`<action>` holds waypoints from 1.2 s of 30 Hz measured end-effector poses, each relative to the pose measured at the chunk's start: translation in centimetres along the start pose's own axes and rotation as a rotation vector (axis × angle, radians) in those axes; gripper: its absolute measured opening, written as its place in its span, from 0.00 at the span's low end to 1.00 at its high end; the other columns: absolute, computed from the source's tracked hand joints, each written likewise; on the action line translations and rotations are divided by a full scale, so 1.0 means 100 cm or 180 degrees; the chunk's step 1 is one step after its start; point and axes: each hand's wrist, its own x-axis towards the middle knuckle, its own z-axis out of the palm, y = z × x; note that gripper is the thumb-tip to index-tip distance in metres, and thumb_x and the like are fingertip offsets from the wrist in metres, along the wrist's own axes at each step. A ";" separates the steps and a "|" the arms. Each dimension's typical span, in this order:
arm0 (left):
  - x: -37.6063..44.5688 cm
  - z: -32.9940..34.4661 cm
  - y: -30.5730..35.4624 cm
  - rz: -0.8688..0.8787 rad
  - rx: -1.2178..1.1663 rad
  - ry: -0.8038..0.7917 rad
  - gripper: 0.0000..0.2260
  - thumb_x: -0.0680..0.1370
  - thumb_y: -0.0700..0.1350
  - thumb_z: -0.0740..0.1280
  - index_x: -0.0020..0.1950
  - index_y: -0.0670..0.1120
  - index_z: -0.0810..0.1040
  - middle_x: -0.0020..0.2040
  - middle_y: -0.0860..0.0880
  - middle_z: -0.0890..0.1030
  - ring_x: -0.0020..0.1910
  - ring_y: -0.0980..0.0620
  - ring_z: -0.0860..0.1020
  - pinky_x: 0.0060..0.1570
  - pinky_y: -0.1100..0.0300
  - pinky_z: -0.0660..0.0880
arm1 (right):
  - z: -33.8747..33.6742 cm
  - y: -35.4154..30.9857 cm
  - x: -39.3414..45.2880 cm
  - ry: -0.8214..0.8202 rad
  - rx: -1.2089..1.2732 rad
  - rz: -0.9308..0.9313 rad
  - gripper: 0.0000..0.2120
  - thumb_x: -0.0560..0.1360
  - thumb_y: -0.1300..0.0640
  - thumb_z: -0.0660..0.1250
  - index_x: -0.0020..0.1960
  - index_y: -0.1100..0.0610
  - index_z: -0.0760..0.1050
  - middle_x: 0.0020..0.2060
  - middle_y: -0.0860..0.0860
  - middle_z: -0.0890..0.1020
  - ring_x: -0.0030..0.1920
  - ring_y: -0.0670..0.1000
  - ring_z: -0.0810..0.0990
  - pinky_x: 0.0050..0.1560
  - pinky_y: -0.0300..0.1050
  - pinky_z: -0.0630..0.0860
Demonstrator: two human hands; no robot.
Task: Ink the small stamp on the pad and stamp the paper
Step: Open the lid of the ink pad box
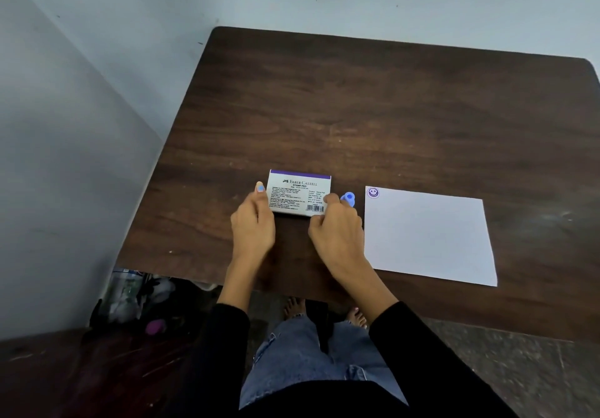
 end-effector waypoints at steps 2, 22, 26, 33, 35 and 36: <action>0.002 -0.001 0.003 -0.0044 0.0014 -0.0050 0.22 0.82 0.54 0.50 0.56 0.42 0.79 0.56 0.43 0.82 0.59 0.44 0.76 0.50 0.64 0.63 | -0.002 -0.001 0.000 -0.0058 0.0055 0.0013 0.13 0.75 0.61 0.62 0.59 0.61 0.71 0.56 0.59 0.79 0.51 0.59 0.80 0.41 0.43 0.72; 0.052 -0.014 0.056 -0.0395 -0.0541 -0.0101 0.32 0.78 0.66 0.46 0.62 0.46 0.77 0.61 0.45 0.80 0.63 0.47 0.74 0.68 0.48 0.66 | -0.065 -0.025 0.053 -0.0202 0.0404 0.0321 0.15 0.70 0.60 0.61 0.56 0.53 0.76 0.53 0.57 0.81 0.53 0.61 0.78 0.49 0.48 0.72; 0.072 -0.004 0.058 -0.0498 -0.0798 -0.0239 0.31 0.78 0.65 0.47 0.65 0.45 0.74 0.63 0.46 0.79 0.63 0.49 0.75 0.62 0.57 0.67 | -0.065 -0.028 0.074 -0.0099 0.0388 0.0379 0.18 0.71 0.60 0.60 0.60 0.52 0.75 0.58 0.57 0.79 0.56 0.62 0.77 0.49 0.49 0.70; 0.101 0.012 0.058 -0.0800 -0.0977 -0.0597 0.31 0.79 0.64 0.47 0.70 0.45 0.68 0.67 0.45 0.75 0.64 0.49 0.75 0.58 0.59 0.67 | -0.053 -0.026 0.108 -0.0274 0.0355 0.0468 0.21 0.74 0.62 0.59 0.67 0.54 0.70 0.61 0.57 0.78 0.58 0.61 0.77 0.56 0.54 0.75; 0.108 0.016 0.058 -0.0898 -0.0937 -0.0664 0.30 0.78 0.64 0.47 0.71 0.46 0.67 0.68 0.45 0.74 0.65 0.48 0.74 0.60 0.57 0.67 | -0.048 -0.024 0.115 -0.0363 0.0379 0.0517 0.22 0.75 0.63 0.58 0.68 0.54 0.68 0.62 0.57 0.77 0.58 0.61 0.76 0.53 0.50 0.73; 0.110 0.017 0.057 -0.0959 -0.0933 -0.0690 0.30 0.78 0.64 0.47 0.71 0.46 0.66 0.68 0.45 0.74 0.65 0.47 0.74 0.60 0.57 0.67 | -0.046 -0.023 0.118 -0.0416 0.0389 0.0548 0.22 0.75 0.63 0.58 0.68 0.55 0.67 0.63 0.57 0.77 0.59 0.61 0.76 0.50 0.48 0.71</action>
